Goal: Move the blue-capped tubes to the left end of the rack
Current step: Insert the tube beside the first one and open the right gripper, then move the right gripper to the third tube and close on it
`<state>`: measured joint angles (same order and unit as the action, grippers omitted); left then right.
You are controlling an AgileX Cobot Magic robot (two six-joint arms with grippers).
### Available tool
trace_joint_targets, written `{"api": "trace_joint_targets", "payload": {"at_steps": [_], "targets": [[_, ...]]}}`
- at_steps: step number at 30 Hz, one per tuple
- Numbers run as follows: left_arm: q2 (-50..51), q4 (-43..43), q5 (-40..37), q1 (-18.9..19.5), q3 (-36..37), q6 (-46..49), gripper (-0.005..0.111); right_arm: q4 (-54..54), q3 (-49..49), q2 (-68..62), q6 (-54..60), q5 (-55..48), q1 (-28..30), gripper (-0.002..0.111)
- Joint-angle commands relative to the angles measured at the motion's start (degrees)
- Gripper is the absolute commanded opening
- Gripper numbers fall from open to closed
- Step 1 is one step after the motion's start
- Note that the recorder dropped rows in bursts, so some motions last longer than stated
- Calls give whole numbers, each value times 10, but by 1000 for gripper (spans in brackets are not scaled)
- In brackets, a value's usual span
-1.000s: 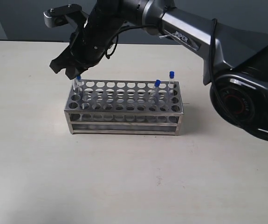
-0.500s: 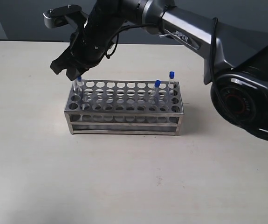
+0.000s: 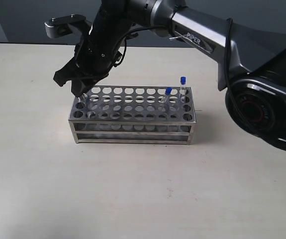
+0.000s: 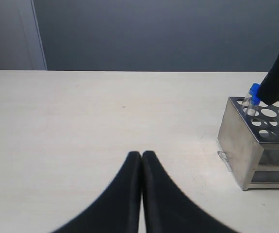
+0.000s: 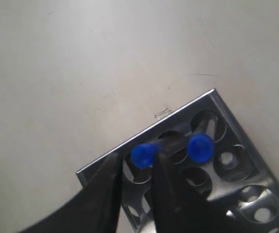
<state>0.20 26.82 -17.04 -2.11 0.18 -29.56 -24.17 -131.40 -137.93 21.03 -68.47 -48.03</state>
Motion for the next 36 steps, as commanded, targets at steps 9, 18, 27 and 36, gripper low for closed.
{"api": "trace_joint_targets", "payload": {"at_steps": [9, 18, 27, 36], "targets": [[-2, -2, 4, -3, -2, 0, 1, 16, 3, 45, -30, -15, 0, 39], [-2, -2, 4, -3, -2, 0, 1, 230, 80, 153, -144, -15, 0, 39], [-2, 0, 5, -3, -2, 0, 1, 352, 314, 230, -220, -15, 22, 39], [-2, 0, 4, -3, -2, 0, 1, 302, 335, 231, -221, 28, 61, 39]]}}
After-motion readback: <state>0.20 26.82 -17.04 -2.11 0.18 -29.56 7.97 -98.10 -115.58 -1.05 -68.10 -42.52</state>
